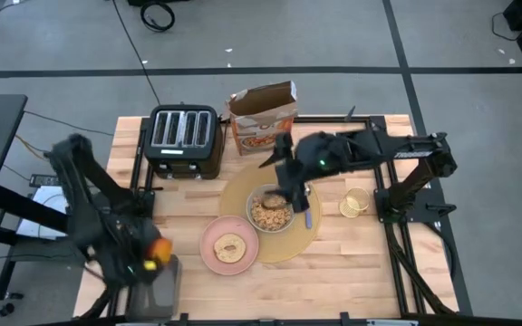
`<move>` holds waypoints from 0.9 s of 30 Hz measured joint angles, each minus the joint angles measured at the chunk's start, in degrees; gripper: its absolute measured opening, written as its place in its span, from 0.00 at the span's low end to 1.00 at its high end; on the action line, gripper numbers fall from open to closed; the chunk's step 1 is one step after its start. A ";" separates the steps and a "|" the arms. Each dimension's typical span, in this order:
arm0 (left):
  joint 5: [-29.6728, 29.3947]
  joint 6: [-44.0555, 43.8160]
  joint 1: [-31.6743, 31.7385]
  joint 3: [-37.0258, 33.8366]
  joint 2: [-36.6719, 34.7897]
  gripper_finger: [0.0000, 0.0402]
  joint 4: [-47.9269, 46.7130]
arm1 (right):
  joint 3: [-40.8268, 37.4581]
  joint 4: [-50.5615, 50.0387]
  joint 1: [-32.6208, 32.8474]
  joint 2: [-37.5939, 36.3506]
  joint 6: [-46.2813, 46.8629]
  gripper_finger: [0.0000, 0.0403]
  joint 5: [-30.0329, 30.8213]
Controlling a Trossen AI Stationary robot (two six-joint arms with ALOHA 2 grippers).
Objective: Arrange a breakfast setting
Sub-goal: Put the apple from the black bin on the brown table mat to the top left of the gray bowl
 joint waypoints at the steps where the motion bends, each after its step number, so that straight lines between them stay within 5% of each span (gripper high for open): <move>1: -4.62 -2.01 0.00 0.00 -2.56 0.82 0.21 | -0.01 2.20 1.20 0.00 -1.25 0.74 0.71; 10: -61.65 -10.29 3.53 0.04 -14.99 0.82 4.74 | -6.65 29.51 9.67 0.62 -2.57 0.74 16.45; 13: -74.15 -7.72 7.64 0.04 -15.61 0.82 11.02 | -9.68 43.77 10.77 3.68 -4.30 0.74 21.32; 20: -77.39 3.36 17.57 0.04 -14.39 0.82 33.15 | -10.01 76.36 9.41 13.54 -21.25 0.71 29.88; 27: -72.50 24.41 24.36 0.04 -11.61 0.82 55.16 | -9.97 79.53 5.88 17.23 -12.41 0.64 26.30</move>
